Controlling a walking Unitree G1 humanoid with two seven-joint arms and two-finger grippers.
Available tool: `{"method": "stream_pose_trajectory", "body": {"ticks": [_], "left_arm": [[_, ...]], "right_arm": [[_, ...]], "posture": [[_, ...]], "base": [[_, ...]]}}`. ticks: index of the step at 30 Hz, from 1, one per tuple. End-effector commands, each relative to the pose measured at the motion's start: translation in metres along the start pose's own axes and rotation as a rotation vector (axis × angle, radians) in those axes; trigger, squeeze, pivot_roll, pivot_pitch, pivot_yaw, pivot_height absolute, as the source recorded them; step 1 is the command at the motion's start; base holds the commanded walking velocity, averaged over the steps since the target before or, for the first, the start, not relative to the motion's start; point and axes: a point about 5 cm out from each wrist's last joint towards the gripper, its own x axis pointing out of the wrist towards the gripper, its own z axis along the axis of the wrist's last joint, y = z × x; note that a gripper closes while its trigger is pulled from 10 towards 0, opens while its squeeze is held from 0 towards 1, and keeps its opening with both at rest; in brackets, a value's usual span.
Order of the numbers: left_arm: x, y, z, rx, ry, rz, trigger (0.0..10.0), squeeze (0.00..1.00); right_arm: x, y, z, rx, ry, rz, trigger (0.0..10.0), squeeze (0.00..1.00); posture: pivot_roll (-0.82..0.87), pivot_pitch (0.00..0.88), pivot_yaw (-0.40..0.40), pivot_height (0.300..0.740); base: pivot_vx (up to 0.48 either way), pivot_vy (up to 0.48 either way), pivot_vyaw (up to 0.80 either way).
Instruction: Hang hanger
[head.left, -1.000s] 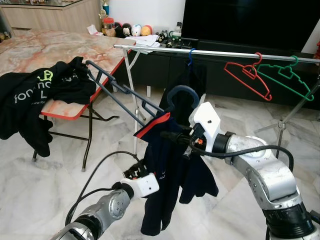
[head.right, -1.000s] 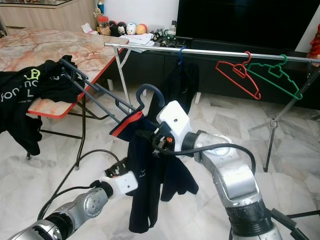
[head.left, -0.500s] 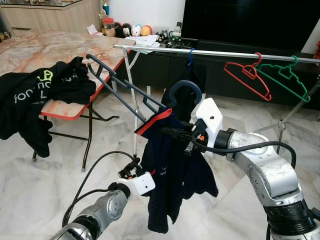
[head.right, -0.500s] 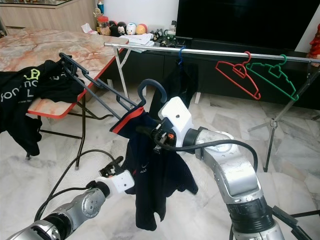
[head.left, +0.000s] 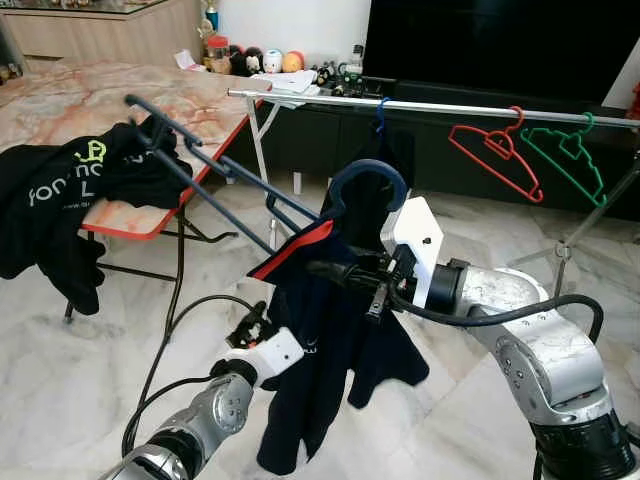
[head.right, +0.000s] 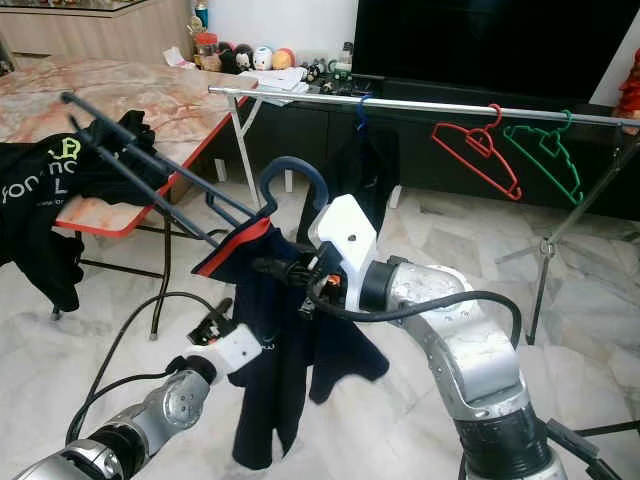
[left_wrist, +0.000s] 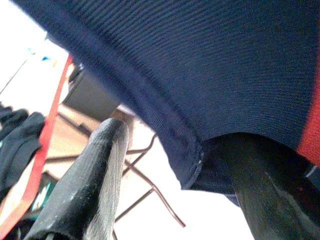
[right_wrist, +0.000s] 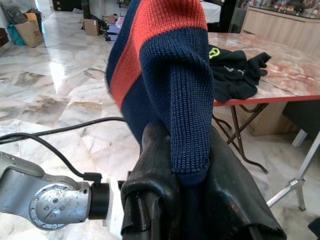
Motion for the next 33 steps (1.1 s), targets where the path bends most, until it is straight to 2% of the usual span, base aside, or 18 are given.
{"method": "stream_pose_trajectory", "body": {"ticks": [1, 2, 3, 4, 6, 8, 18, 26, 33], "left_arm": [[0.005, 0.009, 0.002, -0.021, 0.008, 0.061, 10.0, 0.00], [0.005, 0.011, 0.003, -0.029, 0.003, 0.068, 10.0, 0.00], [0.005, 0.011, 0.003, -0.038, 0.001, 0.067, 4.5, 0.00], [0.005, 0.010, 0.003, -0.040, 0.000, 0.063, 0.0, 0.00], [0.005, 0.009, 0.003, -0.029, -0.005, 0.048, 0.0, 0.00], [0.004, 0.009, 0.003, -0.058, 0.004, 0.041, 0.0, 0.00], [0.001, -0.001, 0.006, -0.090, -0.018, -0.026, 0.0, 0.00], [-0.001, -0.014, 0.009, -0.111, -0.026, -0.132, 0.0, 0.00], [-0.001, -0.015, 0.008, -0.122, -0.014, -0.135, 0.0, 0.00]], "right_arm": [[0.000, 0.007, 0.008, -0.023, -0.031, 0.030, 0.0, 0.00], [-0.001, 0.007, 0.005, -0.023, -0.022, 0.029, 0.0, 0.00], [-0.001, 0.006, 0.004, -0.022, -0.015, 0.025, 0.0, 0.00], [-0.001, 0.006, 0.003, -0.020, -0.014, 0.022, 0.0, 0.00], [-0.001, 0.006, 0.003, -0.017, -0.014, 0.021, 0.0, 0.00], [-0.001, 0.007, 0.003, -0.016, -0.014, 0.023, 0.0, 0.00], [-0.002, 0.009, 0.004, -0.024, -0.021, 0.038, 0.0, 0.00], [-0.003, 0.012, 0.008, -0.034, -0.041, 0.058, 0.0, 0.00], [-0.004, 0.014, 0.010, -0.040, -0.047, 0.073, 0.0, 0.00]], "posture": [[-0.06, 0.068, -0.038, 0.740], [-0.06, 0.070, -0.037, 0.740], [-0.05, 0.070, -0.037, 0.740], [-0.05, 0.070, -0.037, 0.740], [-0.05, 0.070, -0.035, 0.740], [-0.05, 0.070, -0.035, 0.740], [-0.06, 0.072, -0.034, 0.740], [-0.06, 0.071, -0.032, 0.740], [-0.06, 0.069, -0.033, 0.740]], "base": [[0.000, 0.000, 0.00], [0.000, 0.000, 0.00], [0.000, 0.000, 0.00], [0.000, 0.000, 0.00], [0.000, 0.000, 0.00], [0.000, 0.000, 0.00], [0.000, 0.000, 0.00], [0.000, 0.000, 0.00], [0.000, 0.000, 0.00]]}}
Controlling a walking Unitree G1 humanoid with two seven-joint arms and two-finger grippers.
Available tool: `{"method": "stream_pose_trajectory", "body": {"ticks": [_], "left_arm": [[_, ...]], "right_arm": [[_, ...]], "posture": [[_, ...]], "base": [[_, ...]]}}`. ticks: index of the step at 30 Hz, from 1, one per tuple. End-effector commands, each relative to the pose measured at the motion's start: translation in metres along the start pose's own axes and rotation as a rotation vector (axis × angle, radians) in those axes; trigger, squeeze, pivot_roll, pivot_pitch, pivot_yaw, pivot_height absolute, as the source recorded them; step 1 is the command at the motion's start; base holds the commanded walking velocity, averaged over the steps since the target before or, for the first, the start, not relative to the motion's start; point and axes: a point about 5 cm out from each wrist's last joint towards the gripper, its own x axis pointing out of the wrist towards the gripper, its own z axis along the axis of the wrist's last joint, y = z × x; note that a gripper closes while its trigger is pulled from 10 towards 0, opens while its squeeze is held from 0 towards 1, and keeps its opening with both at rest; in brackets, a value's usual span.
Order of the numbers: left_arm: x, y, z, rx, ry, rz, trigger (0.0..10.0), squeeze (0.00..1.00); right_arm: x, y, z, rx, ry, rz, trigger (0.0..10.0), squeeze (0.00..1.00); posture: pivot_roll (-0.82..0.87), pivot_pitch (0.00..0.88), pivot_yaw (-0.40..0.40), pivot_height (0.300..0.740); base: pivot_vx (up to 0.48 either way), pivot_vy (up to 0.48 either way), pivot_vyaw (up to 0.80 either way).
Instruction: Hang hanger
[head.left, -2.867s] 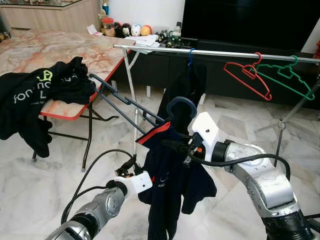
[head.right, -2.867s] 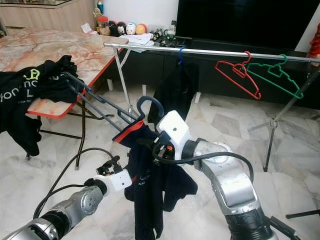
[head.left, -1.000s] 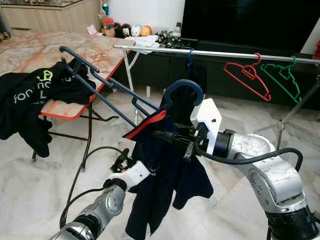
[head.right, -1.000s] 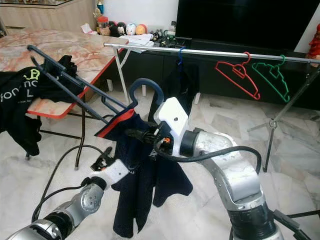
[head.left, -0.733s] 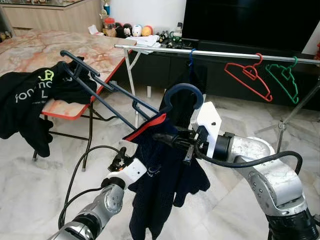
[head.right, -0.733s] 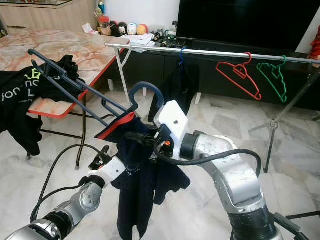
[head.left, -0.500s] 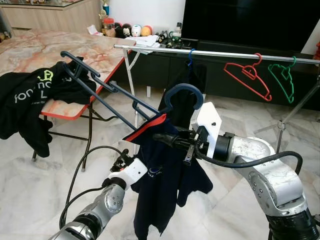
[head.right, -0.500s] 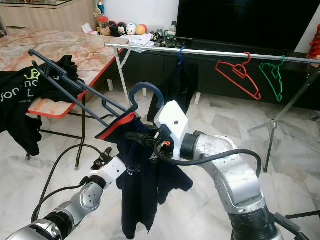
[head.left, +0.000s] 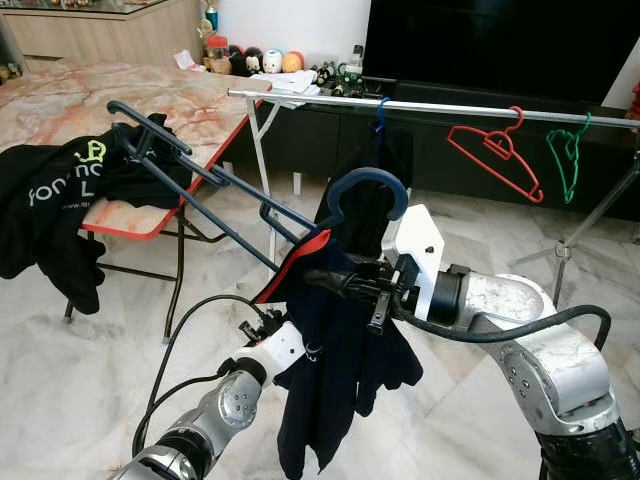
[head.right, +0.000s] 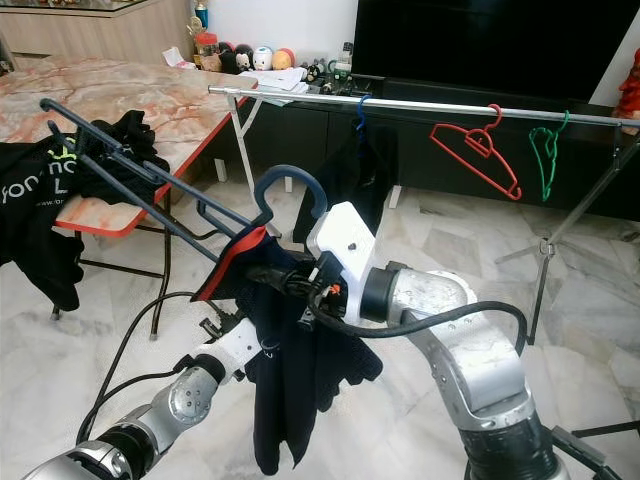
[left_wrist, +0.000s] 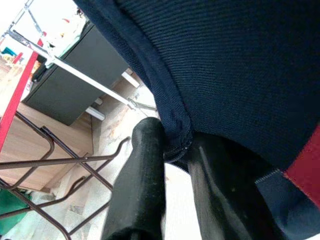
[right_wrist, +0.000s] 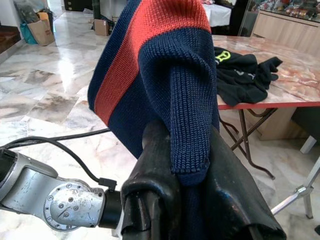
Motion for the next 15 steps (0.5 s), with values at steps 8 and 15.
{"method": "stream_pose_trajectory", "body": {"ticks": [8, 15], "left_arm": [[-0.002, 0.005, -0.007, -0.026, 0.049, 0.048, 0.0, 0.00], [-0.003, 0.012, -0.012, -0.084, 0.074, 0.095, 0.0, 0.00]], "right_arm": [[-0.001, 0.008, 0.008, -0.025, -0.040, 0.045, 0.0, 0.00], [-0.010, 0.001, -0.010, -0.023, 0.047, -0.013, 0.0, 0.00]], "posture": [[-0.06, 0.064, -0.031, 0.740], [-0.05, 0.066, -0.028, 0.740]], "base": [[0.000, 0.000, 0.00], [0.000, 0.000, 0.00]]}}
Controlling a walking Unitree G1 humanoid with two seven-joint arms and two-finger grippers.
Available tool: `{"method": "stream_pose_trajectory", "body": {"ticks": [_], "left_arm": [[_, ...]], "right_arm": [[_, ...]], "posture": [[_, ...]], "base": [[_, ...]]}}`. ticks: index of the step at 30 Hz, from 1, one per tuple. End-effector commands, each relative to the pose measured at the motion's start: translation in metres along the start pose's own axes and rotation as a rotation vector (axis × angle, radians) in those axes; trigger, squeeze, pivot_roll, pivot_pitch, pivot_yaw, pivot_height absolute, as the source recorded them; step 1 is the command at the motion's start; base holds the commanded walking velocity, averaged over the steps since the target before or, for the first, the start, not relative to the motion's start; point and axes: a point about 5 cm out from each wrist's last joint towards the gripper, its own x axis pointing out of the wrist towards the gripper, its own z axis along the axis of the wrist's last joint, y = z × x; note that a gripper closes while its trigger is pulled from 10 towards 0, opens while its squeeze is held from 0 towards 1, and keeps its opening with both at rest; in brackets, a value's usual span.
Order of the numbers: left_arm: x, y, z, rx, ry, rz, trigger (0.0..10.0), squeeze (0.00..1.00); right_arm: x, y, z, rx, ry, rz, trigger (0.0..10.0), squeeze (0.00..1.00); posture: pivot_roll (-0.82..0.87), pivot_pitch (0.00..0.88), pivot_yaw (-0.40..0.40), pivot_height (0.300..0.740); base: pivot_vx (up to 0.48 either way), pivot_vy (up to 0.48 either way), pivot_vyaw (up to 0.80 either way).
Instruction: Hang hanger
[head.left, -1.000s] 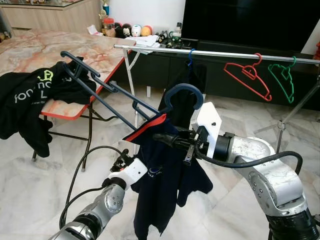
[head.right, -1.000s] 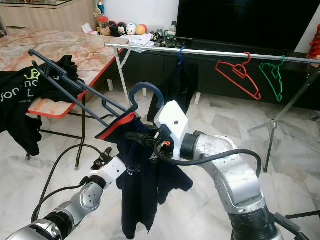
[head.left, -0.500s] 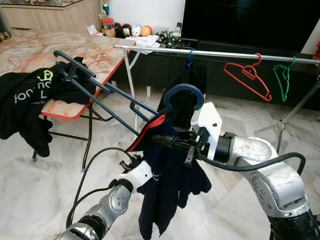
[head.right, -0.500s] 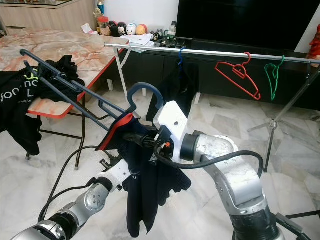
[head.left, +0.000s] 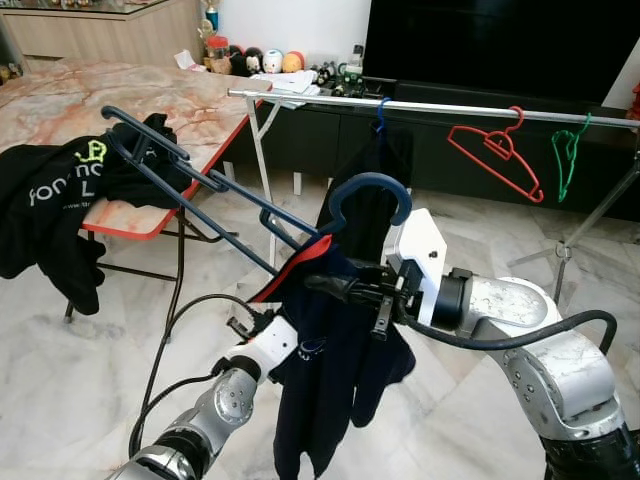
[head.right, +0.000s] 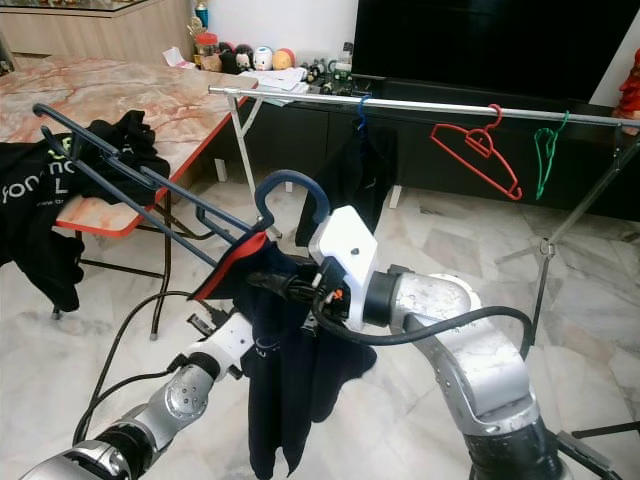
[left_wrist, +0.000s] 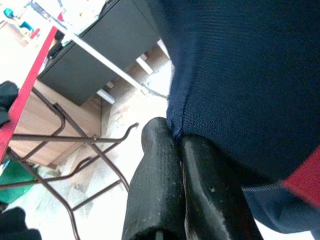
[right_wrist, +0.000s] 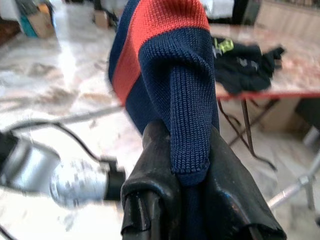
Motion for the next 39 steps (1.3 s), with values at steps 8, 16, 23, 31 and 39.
{"method": "stream_pose_trajectory", "body": {"ticks": [8, 16, 23, 31, 39], "left_arm": [[-0.006, 0.005, -0.012, -0.068, 0.054, 0.020, 0.0, 0.00], [-0.008, 0.009, -0.020, -0.075, 0.076, -0.023, 0.0, 0.00], [-0.011, 0.007, -0.024, -0.132, 0.099, -0.059, 0.0, 0.00], [-0.011, 0.005, -0.025, -0.137, 0.112, -0.083, 0.0, 0.00], [-0.010, 0.004, -0.024, -0.142, 0.115, -0.106, 0.0, 0.00]], "right_arm": [[-0.032, -0.021, -0.049, -0.052, 0.243, -0.139, 0.0, 0.00], [-0.057, -0.027, -0.080, -0.006, 0.353, -0.160, 0.0, 0.00], [-0.083, -0.023, -0.114, 0.001, 0.473, -0.096, 0.0, 0.00], [-0.126, -0.016, -0.160, -0.066, 0.817, -0.024, 0.0, 0.00], [-0.131, -0.018, -0.164, -0.072, 0.815, -0.031, 0.0, 0.00]], "posture": [[-0.06, 0.076, -0.021, 0.740], [-0.05, 0.083, -0.014, 0.740], [-0.04, 0.088, -0.014, 0.740], [-0.04, 0.097, -0.006, 0.740], [-0.04, 0.100, -0.003, 0.740]], "base": [[0.000, 0.000, 0.00], [0.000, 0.000, 0.00], [0.000, 0.000, 0.00], [0.000, 0.000, 0.00], [0.000, 0.000, 0.00]]}}
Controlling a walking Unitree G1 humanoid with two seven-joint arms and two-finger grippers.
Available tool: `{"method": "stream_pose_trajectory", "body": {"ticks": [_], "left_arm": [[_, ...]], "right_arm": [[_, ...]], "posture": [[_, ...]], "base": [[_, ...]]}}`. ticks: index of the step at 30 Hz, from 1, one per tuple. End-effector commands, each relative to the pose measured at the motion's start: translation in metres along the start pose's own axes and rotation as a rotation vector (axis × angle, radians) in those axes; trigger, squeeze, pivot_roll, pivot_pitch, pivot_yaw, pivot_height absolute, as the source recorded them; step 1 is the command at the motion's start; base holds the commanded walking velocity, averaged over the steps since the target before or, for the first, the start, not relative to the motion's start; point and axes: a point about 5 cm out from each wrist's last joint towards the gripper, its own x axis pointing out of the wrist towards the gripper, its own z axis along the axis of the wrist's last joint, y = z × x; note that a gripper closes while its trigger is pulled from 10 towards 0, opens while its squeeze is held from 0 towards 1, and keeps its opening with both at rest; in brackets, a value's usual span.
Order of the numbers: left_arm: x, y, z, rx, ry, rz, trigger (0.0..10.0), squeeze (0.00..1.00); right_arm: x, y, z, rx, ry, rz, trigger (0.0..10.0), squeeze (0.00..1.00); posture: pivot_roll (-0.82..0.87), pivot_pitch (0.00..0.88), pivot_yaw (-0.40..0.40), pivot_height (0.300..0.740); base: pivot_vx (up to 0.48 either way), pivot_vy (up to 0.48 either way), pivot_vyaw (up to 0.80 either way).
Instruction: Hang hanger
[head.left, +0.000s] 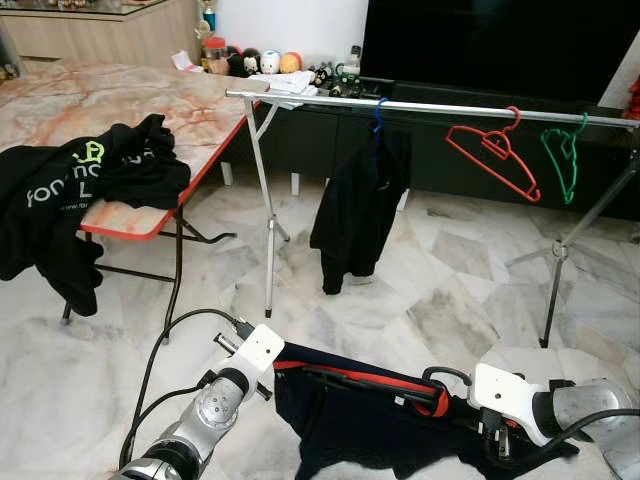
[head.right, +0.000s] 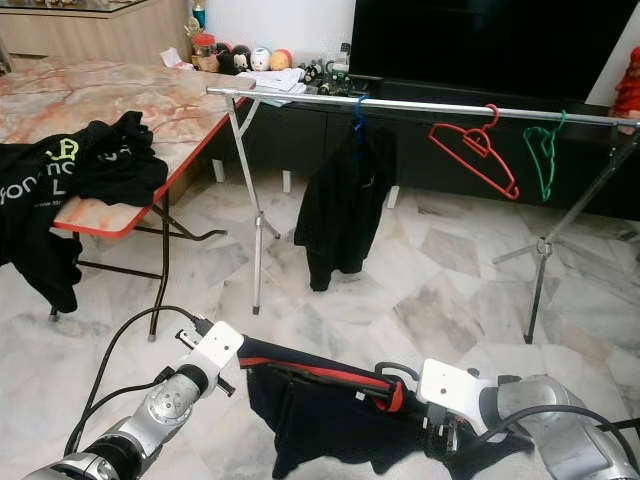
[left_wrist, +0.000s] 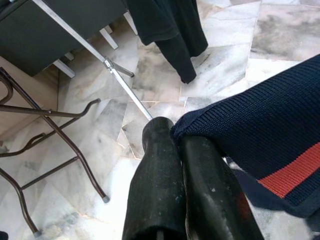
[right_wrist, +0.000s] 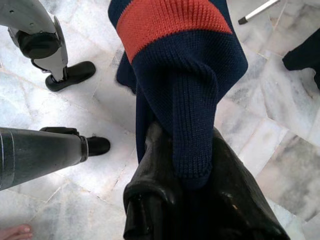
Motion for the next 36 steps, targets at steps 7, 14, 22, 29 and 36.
{"method": "stream_pose_trajectory", "body": {"ticks": [7, 14, 22, 29, 36], "left_arm": [[0.001, 0.003, 0.002, -0.025, -0.009, -0.052, 0.0, 0.00], [0.005, 0.003, 0.010, -0.057, -0.024, -0.107, 0.0, 0.00], [0.014, -0.001, 0.033, -0.318, -0.082, -0.227, 0.0, 0.00], [0.015, -0.009, 0.058, -0.318, -0.164, -0.452, 0.0, 0.00], [0.007, -0.012, 0.076, -0.298, -0.229, -0.623, 0.0, 0.00]], "right_arm": [[0.003, -0.015, -0.007, -0.035, 0.104, -0.134, 0.0, 0.00], [0.013, -0.024, -0.012, -0.007, 0.173, -0.217, 0.0, 0.00], [0.028, -0.022, -0.009, 0.018, 0.171, -0.238, 0.0, 0.00], [0.052, -0.012, 0.004, 0.066, 0.106, -0.215, 0.0, 0.00], [0.063, -0.013, 0.017, 0.164, 0.010, -0.263, 0.0, 0.00]], "posture": [[-0.03, 0.100, -0.003, 0.740], [-0.02, 0.096, -0.004, 0.740], [-0.02, 0.095, -0.006, 0.740], [-0.01, 0.089, -0.008, 0.740], [0.00, 0.085, -0.004, 0.740]], "base": [[0.000, 0.000, 0.00], [0.000, 0.000, 0.00], [0.000, 0.000, 0.00], [0.000, 0.000, 0.00], [0.000, 0.000, 0.00]]}}
